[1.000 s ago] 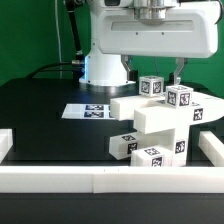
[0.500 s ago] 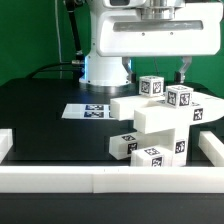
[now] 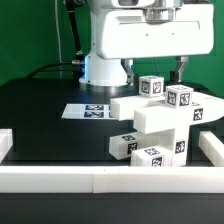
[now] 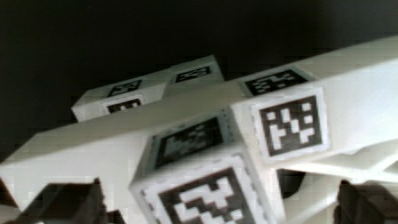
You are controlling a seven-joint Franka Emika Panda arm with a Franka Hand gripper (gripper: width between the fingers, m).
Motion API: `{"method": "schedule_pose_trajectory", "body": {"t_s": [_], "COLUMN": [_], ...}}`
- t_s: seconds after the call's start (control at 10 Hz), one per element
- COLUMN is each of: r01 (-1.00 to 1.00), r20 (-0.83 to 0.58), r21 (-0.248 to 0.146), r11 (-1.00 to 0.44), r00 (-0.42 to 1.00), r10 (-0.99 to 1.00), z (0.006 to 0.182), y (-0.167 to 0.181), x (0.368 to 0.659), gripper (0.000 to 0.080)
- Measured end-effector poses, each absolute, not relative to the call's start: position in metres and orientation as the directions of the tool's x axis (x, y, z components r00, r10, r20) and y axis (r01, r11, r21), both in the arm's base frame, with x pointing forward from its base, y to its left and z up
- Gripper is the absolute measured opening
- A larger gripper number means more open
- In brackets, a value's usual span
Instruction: Assemble chair
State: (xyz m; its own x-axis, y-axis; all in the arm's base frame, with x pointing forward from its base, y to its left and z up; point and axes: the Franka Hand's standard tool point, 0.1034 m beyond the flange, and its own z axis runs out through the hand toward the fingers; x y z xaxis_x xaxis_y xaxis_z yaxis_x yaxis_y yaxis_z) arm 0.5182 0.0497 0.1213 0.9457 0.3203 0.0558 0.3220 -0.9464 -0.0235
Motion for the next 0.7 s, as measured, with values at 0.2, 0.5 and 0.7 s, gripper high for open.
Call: {"method": "schedule_pose_trajectory", "body": {"t_s": [0.2, 0.5, 0.7], "r01": [0.393, 0.379, 0.341], "r20": [0.058, 0.058, 0.057], "r21": [-0.019, -0.021, -0.023], "r11": [-0.919, -0.925, -0.94], "r00": [0.919, 0.924, 0.939], "r10": [0.391, 0.377, 0.34], "z": [0.1213, 0.1214, 0.1214], "y": [0.0485, 0.0478, 0.0479], "x": [0.5184, 0.5185, 0.5185], "gripper": [0.0562, 0.0283, 0.0284]}}
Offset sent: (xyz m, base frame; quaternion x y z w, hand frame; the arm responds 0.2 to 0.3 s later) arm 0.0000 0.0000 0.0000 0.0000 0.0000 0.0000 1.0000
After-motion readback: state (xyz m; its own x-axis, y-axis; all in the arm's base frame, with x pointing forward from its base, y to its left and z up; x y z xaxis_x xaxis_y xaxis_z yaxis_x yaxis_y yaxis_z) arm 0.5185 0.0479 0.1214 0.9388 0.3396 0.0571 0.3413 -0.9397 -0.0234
